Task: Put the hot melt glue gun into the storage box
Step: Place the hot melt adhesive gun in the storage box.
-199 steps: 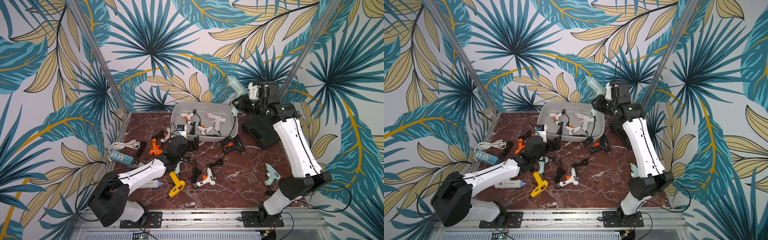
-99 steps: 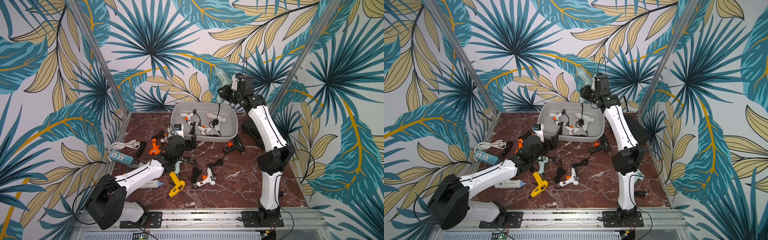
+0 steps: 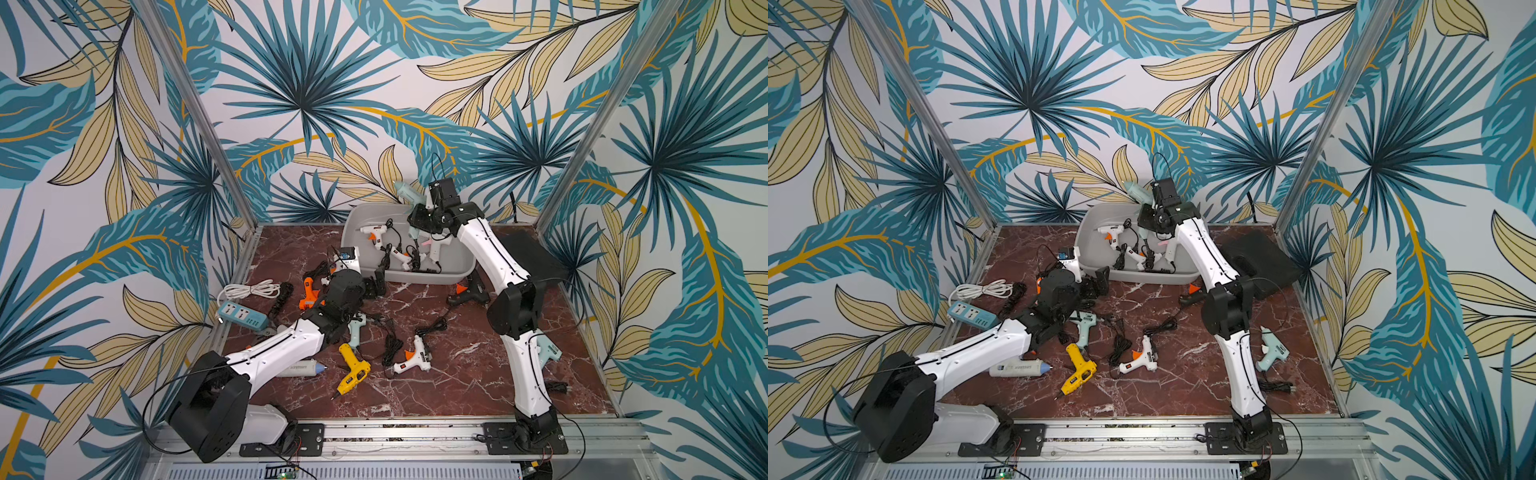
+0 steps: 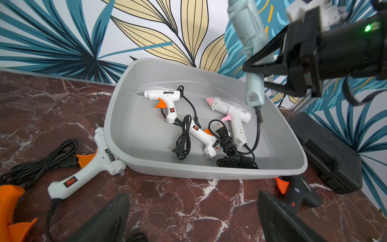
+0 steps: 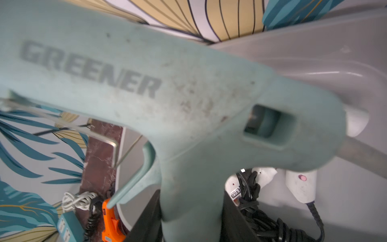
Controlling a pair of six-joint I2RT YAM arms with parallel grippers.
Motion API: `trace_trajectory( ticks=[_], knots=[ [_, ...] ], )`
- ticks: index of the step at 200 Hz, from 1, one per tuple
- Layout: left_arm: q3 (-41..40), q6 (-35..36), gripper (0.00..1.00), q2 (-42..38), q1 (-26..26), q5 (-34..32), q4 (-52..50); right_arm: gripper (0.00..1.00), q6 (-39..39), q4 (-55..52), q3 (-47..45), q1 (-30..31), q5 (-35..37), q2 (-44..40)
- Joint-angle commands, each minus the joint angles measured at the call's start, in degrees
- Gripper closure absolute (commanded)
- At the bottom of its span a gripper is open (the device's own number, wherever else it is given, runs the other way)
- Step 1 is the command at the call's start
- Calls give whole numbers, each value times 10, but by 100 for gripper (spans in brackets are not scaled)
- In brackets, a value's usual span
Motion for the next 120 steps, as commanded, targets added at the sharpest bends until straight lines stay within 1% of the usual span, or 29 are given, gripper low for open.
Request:
trace_trajectory(
  ticks=[1, 59, 120],
  knots=[
    [-7, -8, 0, -8, 7, 0, -5, 100, -28, -23, 12, 8, 30, 19],
    [-6, -10, 0, -3, 11, 5, -8, 100, -46, -37, 15, 14, 58, 71],
    [-4, -11, 0, 4, 12, 9, -13, 100, -52, -39, 53, 21, 73, 138]
  ],
)
